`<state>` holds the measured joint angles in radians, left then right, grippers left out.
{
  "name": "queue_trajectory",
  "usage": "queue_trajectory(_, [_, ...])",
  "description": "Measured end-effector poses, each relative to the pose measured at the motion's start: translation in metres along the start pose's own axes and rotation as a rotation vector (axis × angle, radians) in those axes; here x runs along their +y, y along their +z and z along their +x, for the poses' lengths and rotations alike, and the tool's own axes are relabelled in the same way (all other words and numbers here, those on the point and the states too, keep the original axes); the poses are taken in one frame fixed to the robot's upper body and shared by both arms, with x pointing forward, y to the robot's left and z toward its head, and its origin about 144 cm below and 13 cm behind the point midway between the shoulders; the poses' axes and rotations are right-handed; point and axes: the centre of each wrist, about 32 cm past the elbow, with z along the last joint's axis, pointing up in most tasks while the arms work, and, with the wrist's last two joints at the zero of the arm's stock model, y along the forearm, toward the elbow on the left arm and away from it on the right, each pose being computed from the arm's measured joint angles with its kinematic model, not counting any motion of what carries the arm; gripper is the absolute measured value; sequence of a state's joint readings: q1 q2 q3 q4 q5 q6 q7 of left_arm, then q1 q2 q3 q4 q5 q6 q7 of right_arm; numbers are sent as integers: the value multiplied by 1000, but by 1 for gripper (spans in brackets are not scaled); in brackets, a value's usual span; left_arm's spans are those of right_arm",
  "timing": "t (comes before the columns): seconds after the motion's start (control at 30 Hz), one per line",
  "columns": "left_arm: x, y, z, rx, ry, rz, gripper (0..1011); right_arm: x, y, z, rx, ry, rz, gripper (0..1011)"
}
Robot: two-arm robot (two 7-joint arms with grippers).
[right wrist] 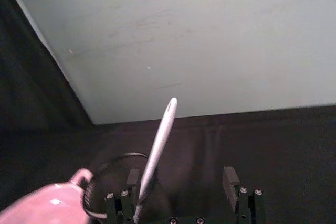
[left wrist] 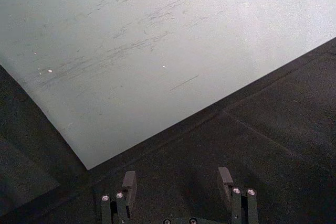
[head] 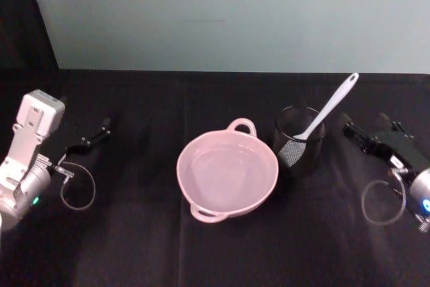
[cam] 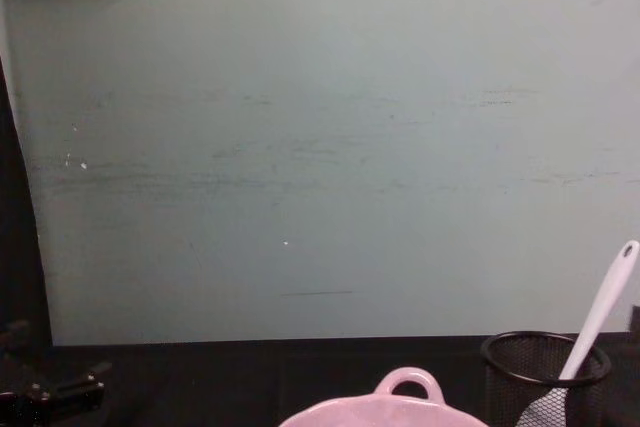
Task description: Use the one hand to pick up the spoon and stir the clear water in the bowl.
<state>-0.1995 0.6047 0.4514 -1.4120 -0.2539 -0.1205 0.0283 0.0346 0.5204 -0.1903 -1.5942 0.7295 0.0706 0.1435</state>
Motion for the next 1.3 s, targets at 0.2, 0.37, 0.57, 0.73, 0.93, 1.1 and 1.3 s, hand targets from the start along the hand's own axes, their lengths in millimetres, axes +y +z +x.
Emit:
queue_trajectory(0.2, [0, 0, 0, 0, 0, 0, 1011, 21, 2, 5, 206, 50, -6, 1003])
queue_trajectory(0.37, [0, 0, 0, 0, 0, 0, 1011, 38, 3, 13, 322, 96, 15, 1002])
queue_trajectory(0.57, [0, 0, 0, 0, 0, 0, 1011, 57, 3, 23, 416, 133, 45, 1003])
queue_trajectory(0.73, [0, 0, 0, 0, 0, 0, 1011, 64, 2, 24, 465, 136, 53, 930])
queue_trajectory(0.93, [0, 0, 0, 0, 0, 0, 1011, 65, 3, 24, 480, 142, 57, 763])
queue_trajectory(1.1, [0, 0, 0, 0, 0, 0, 1011, 64, 4, 23, 478, 144, 58, 628])
queue_trajectory(1.3, [0, 0, 0, 0, 0, 0, 1011, 63, 4, 24, 475, 144, 60, 425])
